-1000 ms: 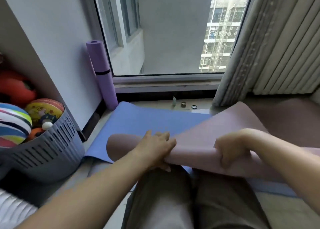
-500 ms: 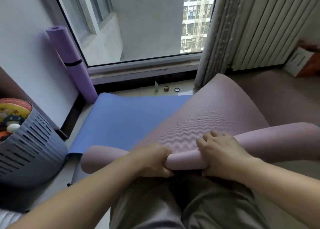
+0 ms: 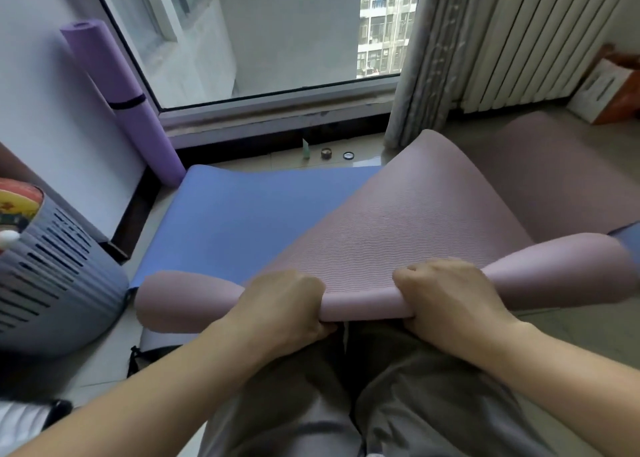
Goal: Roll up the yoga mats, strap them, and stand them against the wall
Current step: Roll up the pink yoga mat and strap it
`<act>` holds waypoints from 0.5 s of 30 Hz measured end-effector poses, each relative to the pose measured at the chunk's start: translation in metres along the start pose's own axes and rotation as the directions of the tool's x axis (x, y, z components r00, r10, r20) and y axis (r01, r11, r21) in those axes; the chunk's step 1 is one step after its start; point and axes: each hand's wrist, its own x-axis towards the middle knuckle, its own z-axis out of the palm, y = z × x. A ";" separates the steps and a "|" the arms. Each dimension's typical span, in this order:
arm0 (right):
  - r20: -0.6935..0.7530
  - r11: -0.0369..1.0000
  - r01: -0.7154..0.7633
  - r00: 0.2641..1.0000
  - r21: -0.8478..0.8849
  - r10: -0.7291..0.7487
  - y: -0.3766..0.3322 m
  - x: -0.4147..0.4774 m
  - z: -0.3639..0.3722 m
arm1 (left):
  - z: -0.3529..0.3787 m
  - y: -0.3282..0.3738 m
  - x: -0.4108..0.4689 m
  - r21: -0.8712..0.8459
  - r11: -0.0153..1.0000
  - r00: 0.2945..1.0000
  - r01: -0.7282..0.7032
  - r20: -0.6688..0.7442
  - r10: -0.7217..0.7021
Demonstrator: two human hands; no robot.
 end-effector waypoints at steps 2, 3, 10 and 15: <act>0.191 0.998 -0.032 0.981 0.062 0.019 0.002 0.002 -0.007 | 0.000 0.003 -0.004 0.011 1.000 1.000 -0.006 0.027 0.005; 0.272 0.996 -0.050 0.962 0.077 0.027 0.002 0.004 -0.007 | 0.002 0.004 -0.005 0.014 1.000 0.998 -0.010 0.055 0.009; 0.540 0.954 -0.213 0.839 0.212 0.068 0.011 0.004 0.016 | 0.025 0.018 -0.012 0.107 0.991 0.989 -0.081 -0.114 0.093; 0.548 0.938 -0.191 0.837 0.290 0.001 0.011 0.003 0.015 | 0.033 0.019 -0.017 0.100 0.993 0.989 -0.063 -0.125 0.075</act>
